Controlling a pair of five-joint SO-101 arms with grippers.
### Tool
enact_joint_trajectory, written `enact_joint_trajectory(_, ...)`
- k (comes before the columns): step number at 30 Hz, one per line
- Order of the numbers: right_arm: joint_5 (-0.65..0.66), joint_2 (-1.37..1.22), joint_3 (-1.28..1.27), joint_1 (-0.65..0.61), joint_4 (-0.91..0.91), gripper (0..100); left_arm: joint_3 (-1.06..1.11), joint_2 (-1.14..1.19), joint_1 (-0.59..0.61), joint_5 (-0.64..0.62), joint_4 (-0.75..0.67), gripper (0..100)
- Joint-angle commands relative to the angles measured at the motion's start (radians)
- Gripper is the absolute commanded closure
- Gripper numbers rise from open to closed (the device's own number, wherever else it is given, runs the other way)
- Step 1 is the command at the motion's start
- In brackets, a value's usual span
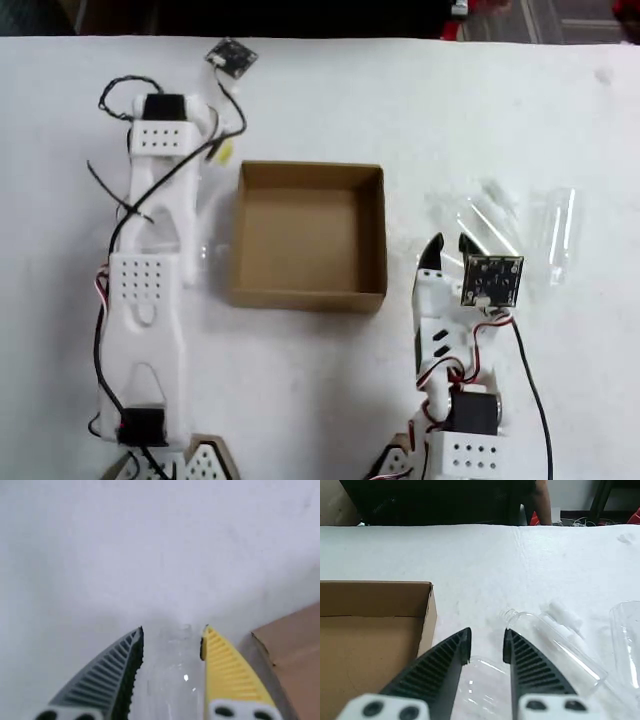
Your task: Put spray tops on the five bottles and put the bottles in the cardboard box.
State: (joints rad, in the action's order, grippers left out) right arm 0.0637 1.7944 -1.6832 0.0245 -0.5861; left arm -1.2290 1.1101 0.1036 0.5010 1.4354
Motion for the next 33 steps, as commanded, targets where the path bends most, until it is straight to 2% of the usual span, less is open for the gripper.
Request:
enact_joint_trajectory(1, 0.014, 0.004, -0.008, 0.005, 0.005, 90.3, 0.048, -0.019, -0.012, 0.006, -0.060, 82)
enact_joint_trajectory(28, 0.014, 0.004, -0.008, 0.005, 0.007, 90.3, 0.109, -0.019, -0.025, 0.044, -0.069, 83)
enact_joint_trajectory(33, 0.014, 0.004, -0.008, 0.005, 0.007, 90.3, 0.103, -0.019, -0.025, 0.046, -0.069, 90)
